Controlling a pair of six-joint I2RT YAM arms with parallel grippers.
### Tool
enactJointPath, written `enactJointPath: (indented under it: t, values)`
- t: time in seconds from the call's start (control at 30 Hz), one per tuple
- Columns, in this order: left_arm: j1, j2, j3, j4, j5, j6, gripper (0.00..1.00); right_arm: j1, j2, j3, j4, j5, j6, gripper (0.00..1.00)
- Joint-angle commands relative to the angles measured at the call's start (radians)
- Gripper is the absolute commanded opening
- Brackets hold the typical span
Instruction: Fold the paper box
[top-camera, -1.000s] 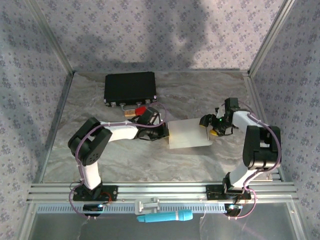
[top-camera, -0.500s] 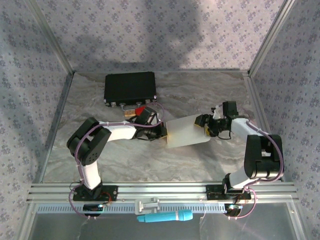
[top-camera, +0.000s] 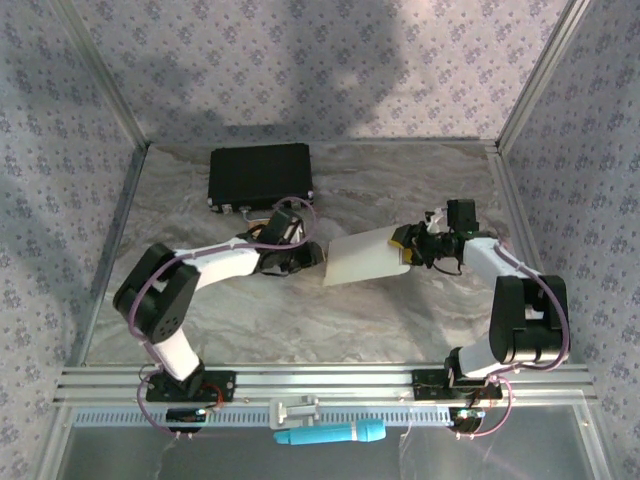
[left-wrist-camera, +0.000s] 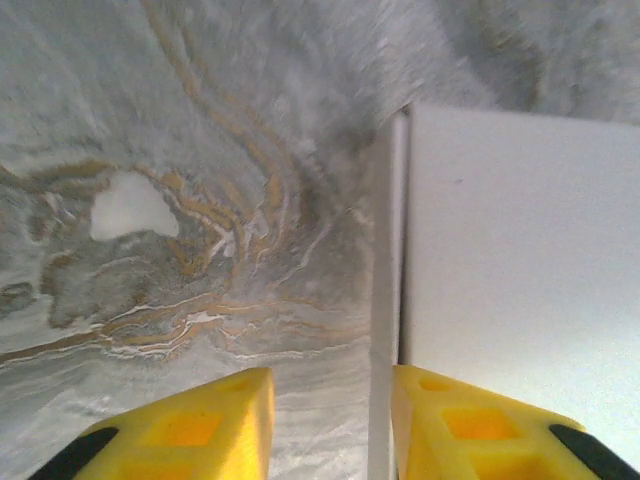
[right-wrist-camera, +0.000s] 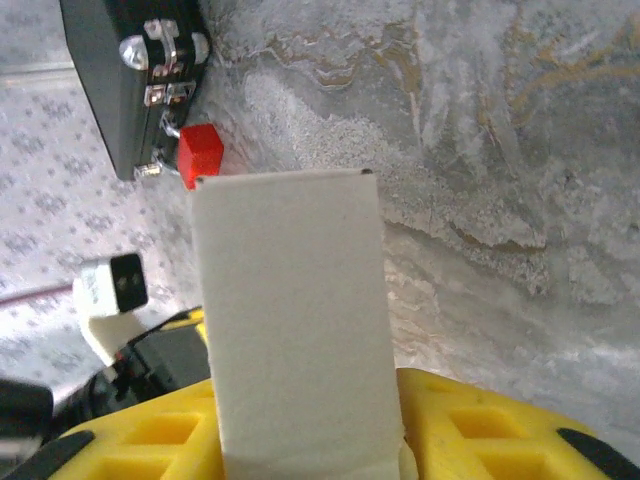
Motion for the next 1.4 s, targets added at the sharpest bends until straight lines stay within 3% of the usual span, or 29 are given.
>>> enactJointPath:
  t: [0.0, 0.07, 0.17, 0.3, 0.37, 0.53, 0.6, 0.7, 1.1, 1.27, 1.37]
  values:
    - [0.003, -0.103, 0.035, -0.036, -0.059, 0.068, 0.38, -0.014, 0.015, 0.033, -0.061, -0.029, 0.119, 0.36]
    - [0.001, -0.128, 0.049, -0.049, -0.049, 0.134, 0.38, -0.016, 0.042, 0.062, -0.118, -0.034, 0.140, 0.34]
    - [-0.032, -0.181, 0.061, -0.057, -0.026, 0.354, 0.39, -0.025, 0.104, 0.137, -0.247, -0.054, 0.156, 0.32]
    - [-0.187, -0.266, 0.055, -0.109, -0.060, 0.879, 0.43, -0.036, 0.216, 0.266, -0.469, -0.119, 0.120, 0.29]
    - [-0.241, -0.278, 0.055, -0.147, -0.105, 1.056, 0.46, -0.036, 0.242, 0.305, -0.524, -0.127, 0.105, 0.28]
    - [-0.255, -0.242, 0.097, -0.185, -0.132, 1.228, 0.50, -0.037, 0.270, 0.351, -0.575, -0.126, 0.114, 0.28]
    - [-0.278, -0.231, 0.089, -0.150, -0.191, 1.308, 0.62, -0.033, 0.275, 0.354, -0.581, -0.125, 0.116, 0.28]
    - [-0.292, -0.185, 0.115, -0.138, -0.260, 1.354, 0.63, -0.033, 0.285, 0.350, -0.590, -0.132, 0.120, 0.28]
    - [-0.309, -0.063, 0.173, -0.143, -0.253, 1.408, 0.63, -0.021, 0.287, 0.334, -0.577, -0.145, 0.171, 0.28]
    - [-0.312, -0.035, 0.183, -0.141, -0.271, 1.396, 0.58, -0.005, 0.293, 0.308, -0.561, -0.171, 0.208, 0.28]
    - [-0.312, -0.022, 0.190, -0.155, -0.272, 1.392, 0.48, 0.000, 0.292, 0.300, -0.560, -0.171, 0.213, 0.28]
